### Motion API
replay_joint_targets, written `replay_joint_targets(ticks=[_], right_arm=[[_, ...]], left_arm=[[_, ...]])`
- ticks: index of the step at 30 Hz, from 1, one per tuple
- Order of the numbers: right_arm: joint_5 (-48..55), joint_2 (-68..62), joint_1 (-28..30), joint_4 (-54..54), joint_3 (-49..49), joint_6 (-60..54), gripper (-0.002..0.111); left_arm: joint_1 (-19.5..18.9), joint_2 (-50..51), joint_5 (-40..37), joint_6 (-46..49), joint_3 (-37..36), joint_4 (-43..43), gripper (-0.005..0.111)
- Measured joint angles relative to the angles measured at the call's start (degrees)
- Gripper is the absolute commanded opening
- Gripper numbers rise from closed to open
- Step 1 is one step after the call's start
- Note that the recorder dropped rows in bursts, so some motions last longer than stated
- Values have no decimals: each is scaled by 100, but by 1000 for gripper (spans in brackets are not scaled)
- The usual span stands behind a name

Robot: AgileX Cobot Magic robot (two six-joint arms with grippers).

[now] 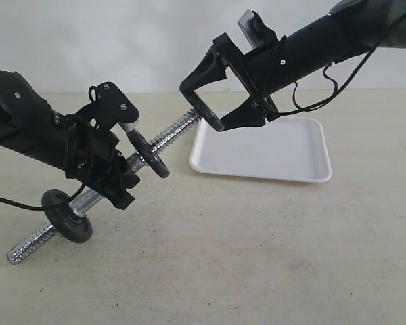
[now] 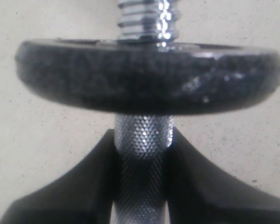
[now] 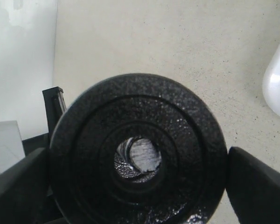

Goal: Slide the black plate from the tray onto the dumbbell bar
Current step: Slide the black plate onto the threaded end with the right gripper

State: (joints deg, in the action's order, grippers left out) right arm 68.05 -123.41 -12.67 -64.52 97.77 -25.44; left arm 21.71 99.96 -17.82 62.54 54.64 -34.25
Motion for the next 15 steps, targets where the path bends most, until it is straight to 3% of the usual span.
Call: replay_joint_targets(ticks=[15], right_arm=[[81,22,-55,170,12,23,0]], left_arm=[[10,-100,-39,37,-14,-3,4]])
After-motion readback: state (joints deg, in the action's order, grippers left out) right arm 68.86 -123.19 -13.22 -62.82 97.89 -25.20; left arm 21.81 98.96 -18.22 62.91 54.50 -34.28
